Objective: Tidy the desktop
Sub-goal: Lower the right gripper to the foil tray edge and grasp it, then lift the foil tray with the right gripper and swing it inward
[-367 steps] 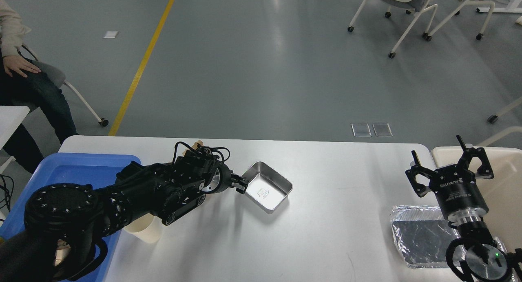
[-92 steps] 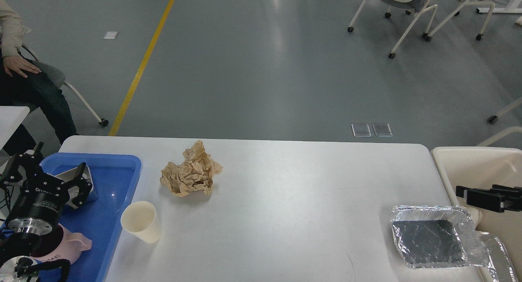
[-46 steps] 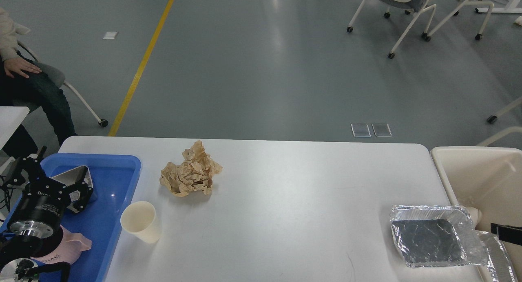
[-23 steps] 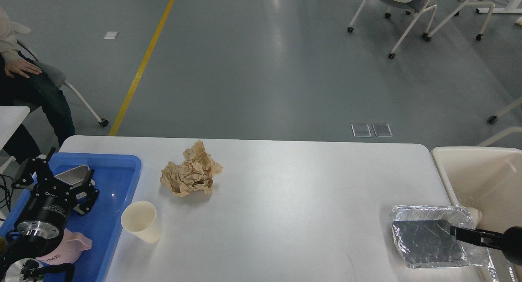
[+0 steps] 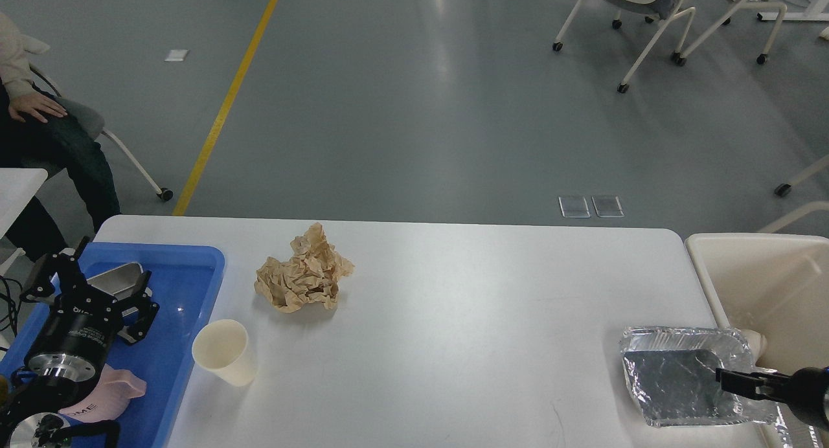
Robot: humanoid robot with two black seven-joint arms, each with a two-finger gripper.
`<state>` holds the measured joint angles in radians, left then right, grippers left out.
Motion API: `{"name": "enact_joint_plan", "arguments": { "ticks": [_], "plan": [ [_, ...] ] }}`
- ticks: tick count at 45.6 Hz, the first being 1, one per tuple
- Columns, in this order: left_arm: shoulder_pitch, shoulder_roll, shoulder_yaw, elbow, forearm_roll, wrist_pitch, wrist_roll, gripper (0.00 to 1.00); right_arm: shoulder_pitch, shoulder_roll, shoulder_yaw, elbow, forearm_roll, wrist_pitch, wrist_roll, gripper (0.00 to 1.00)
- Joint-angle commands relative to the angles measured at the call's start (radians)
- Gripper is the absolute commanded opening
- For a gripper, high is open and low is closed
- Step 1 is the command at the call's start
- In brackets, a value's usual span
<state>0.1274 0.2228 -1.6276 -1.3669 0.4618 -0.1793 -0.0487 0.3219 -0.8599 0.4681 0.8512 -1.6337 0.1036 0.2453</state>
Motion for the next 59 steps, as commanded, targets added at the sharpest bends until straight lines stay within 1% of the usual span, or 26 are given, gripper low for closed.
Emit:
{"name": "enact_joint_plan", "arguments": {
  "ticks": [1,3,5,7,10,13,15,17,20,26,29,34,46,51,53,57,59],
  "plan": [
    [0.000,0.000,0.000,-0.001,0.000,0.000,0.001,0.97,0.000,0.030,-0.003,-0.046,0.002,-0.007,0.000,0.92],
    [0.002,0.000,0.000,-0.001,0.000,0.000,0.000,0.97,0.000,0.045,-0.003,-0.070,0.002,-0.007,0.000,0.88],
    [0.008,0.000,0.000,-0.001,0.000,-0.002,0.000,0.97,0.000,0.055,-0.003,-0.087,0.002,-0.007,0.000,0.79],
    [0.009,0.000,0.000,0.000,0.000,-0.002,0.000,0.97,0.000,0.059,-0.006,-0.099,0.002,-0.007,0.000,0.68],
    [0.009,0.000,0.000,-0.001,0.000,-0.003,0.000,0.97,0.000,0.061,-0.025,-0.106,0.003,-0.007,0.000,0.48],
    [0.015,0.001,0.000,-0.001,0.000,-0.003,0.000,0.97,0.000,0.061,-0.045,-0.107,0.011,-0.007,0.000,0.32],
    [0.015,0.001,0.000,-0.001,0.000,-0.005,0.000,0.97,0.002,0.061,-0.046,-0.107,0.015,-0.007,0.000,0.20],
    [0.015,0.000,0.000,0.000,0.000,-0.003,0.000,0.97,0.002,0.062,-0.046,-0.109,0.017,-0.007,0.002,0.10],
    [0.015,0.000,0.000,0.000,0.000,-0.003,0.000,0.97,0.002,0.061,-0.048,-0.109,0.017,-0.007,0.003,0.00],
    [0.015,0.001,0.000,0.000,0.000,-0.003,0.000,0.97,0.000,0.059,-0.048,-0.107,0.018,-0.007,0.011,0.00],
    [0.017,0.001,0.000,0.000,0.000,-0.003,0.001,0.97,0.002,0.059,-0.048,-0.109,0.020,-0.008,0.025,0.00],
    [0.017,0.003,0.000,0.000,-0.002,-0.003,0.001,0.97,0.003,0.061,-0.046,-0.101,0.023,-0.008,0.034,0.00],
    [0.017,0.004,-0.002,0.000,-0.002,-0.003,0.001,0.97,0.008,0.048,-0.042,-0.089,0.086,-0.005,0.045,0.00],
    [0.017,0.007,-0.002,0.000,-0.002,-0.002,0.001,0.97,0.022,0.019,-0.042,-0.087,0.167,0.001,0.089,0.00],
    [0.017,0.010,-0.002,0.000,-0.002,-0.002,0.001,0.97,0.028,-0.002,-0.042,-0.087,0.199,0.002,0.106,0.00],
    [0.015,0.012,-0.002,0.000,-0.002,0.000,0.003,0.97,0.042,-0.048,-0.042,-0.077,0.248,0.004,0.124,0.00],
    [0.015,0.012,-0.002,0.000,-0.002,0.000,0.003,0.97,0.046,-0.085,-0.042,-0.066,0.267,0.005,0.147,0.00]
  ]
}}
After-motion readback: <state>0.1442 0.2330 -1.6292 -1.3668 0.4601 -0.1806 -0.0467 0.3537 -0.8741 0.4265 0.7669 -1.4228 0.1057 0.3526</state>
